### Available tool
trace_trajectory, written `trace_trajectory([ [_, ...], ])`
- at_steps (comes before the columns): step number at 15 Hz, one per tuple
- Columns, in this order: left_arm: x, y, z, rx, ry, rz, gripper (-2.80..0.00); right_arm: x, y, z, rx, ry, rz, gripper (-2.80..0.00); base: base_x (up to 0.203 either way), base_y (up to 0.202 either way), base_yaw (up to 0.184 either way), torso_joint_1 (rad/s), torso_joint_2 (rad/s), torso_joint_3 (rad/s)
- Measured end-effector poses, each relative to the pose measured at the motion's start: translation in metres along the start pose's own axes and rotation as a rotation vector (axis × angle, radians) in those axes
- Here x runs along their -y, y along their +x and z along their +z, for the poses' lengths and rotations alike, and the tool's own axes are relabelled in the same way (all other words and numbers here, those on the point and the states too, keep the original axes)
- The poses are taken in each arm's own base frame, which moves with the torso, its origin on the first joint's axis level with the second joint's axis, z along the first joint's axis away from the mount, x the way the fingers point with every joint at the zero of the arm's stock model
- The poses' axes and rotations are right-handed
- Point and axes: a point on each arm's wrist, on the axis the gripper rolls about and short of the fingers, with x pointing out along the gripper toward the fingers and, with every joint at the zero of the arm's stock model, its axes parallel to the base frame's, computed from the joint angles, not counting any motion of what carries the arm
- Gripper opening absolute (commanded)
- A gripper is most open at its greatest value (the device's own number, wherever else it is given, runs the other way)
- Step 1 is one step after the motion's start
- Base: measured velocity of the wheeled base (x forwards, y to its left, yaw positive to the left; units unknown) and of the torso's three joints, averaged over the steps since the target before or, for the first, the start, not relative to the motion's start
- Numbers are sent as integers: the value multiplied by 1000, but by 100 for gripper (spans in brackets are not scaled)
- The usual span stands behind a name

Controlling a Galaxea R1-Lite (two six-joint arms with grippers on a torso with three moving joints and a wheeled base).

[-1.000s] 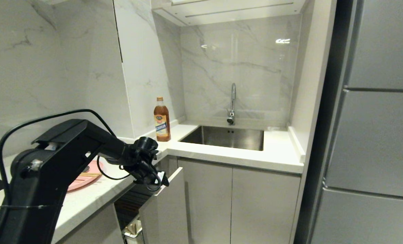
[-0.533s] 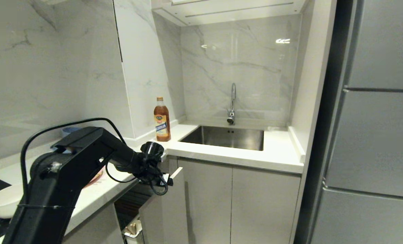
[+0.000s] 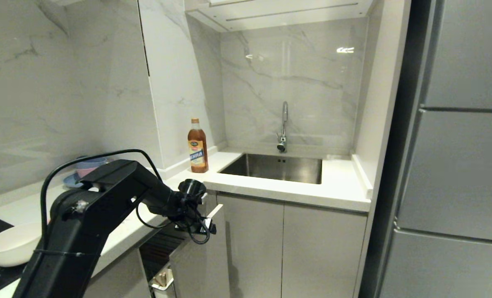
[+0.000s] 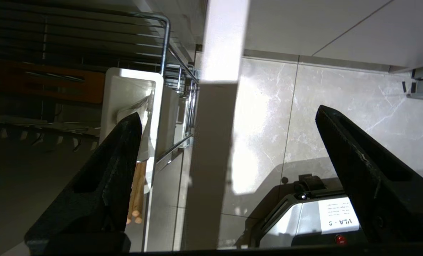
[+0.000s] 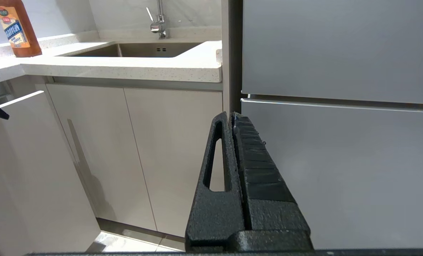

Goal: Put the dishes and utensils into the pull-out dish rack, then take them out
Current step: Open the cupboard

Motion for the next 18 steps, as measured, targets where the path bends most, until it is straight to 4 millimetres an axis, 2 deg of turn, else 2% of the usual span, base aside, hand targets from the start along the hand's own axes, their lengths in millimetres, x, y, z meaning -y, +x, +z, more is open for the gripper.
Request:
trace_trajectory([
  [18, 37, -6, -6, -47, 78, -31, 0, 0, 0, 0, 0, 0, 0, -280, 0, 0, 0, 0, 0, 0],
])
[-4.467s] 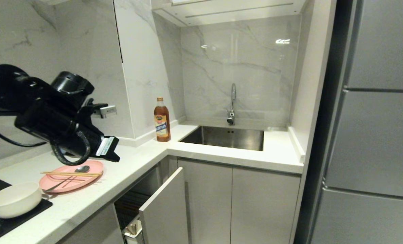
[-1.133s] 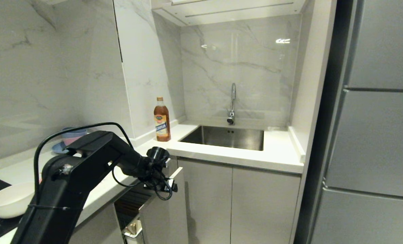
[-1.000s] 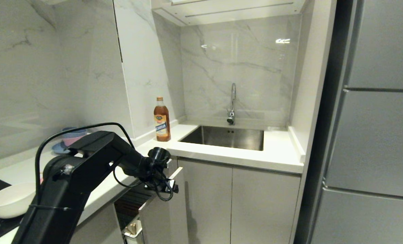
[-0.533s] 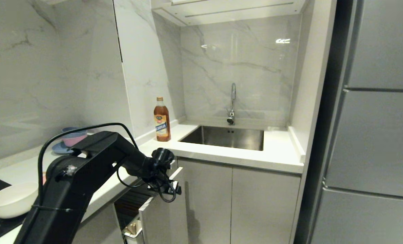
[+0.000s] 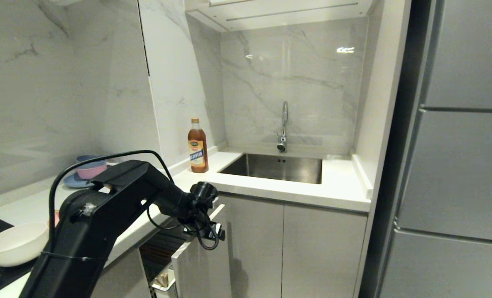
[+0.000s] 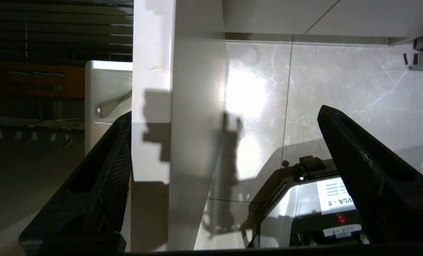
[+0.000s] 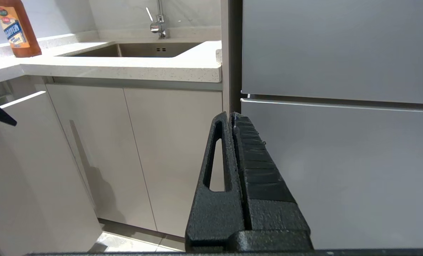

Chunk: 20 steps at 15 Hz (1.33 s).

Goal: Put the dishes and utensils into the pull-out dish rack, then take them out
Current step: Open the cupboard

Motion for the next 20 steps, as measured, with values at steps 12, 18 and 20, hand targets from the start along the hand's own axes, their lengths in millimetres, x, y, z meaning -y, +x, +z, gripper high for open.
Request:
trace_trajectory([
  [12, 24, -13, -2, 6, 40, -16, 0, 0, 0, 0, 0, 0, 0, -280, 0, 0, 0, 0, 0, 0],
  [18, 52, -22, 0, 29, 98, -40, 0, 0, 0, 0, 0, 0, 1, -280, 0, 0, 0, 0, 0, 0],
  [20, 58, -23, -1, 27, 112, -48, 0, 0, 0, 0, 0, 0, 0, -280, 0, 0, 0, 0, 0, 0],
])
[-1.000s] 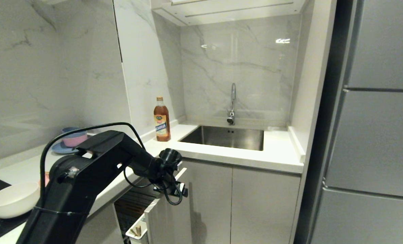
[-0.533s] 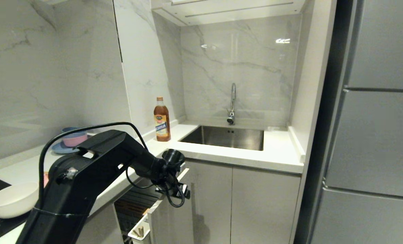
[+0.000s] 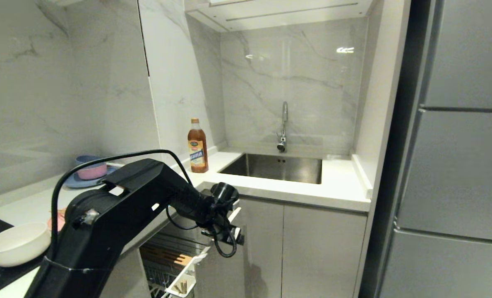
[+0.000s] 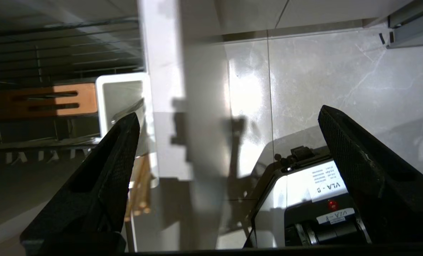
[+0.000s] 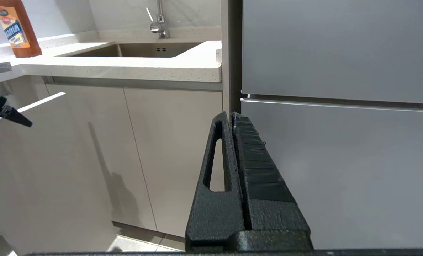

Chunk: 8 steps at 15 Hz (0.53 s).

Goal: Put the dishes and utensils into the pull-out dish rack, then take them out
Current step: Open the cupboard

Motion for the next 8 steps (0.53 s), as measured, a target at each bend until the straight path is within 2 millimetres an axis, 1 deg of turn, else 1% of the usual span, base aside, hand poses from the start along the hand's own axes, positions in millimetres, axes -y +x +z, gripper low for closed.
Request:
trace_trajectory([
  [8, 35, -4, -1, 4, 64, -27, 0, 0, 0, 0, 0, 0, 0, -280, 0, 0, 0, 0, 0, 0],
])
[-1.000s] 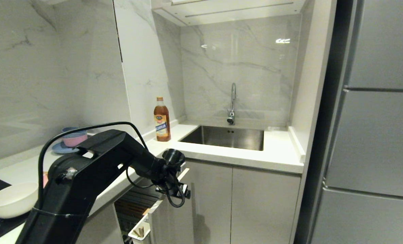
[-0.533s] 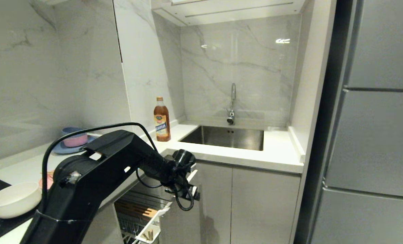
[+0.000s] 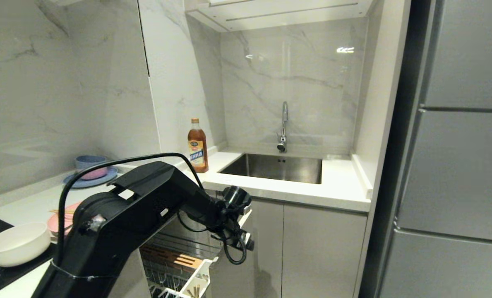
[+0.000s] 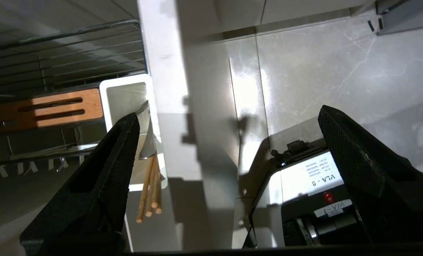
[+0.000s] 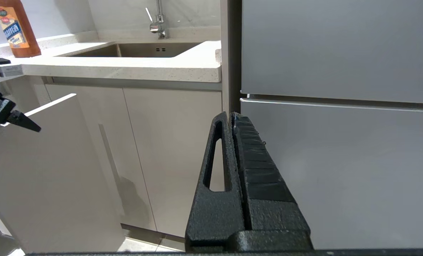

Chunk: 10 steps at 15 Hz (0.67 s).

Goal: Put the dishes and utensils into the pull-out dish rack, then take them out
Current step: Open the cupboard

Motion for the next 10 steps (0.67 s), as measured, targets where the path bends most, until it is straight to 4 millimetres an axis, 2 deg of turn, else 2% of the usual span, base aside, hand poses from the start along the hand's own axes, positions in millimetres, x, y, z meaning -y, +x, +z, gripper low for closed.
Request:
trace_trajectory([
  [10, 25, -8, -5, -44, 143, -19, 0, 0, 0, 0, 0, 0, -1, -280, 0, 0, 0, 0, 0, 0],
])
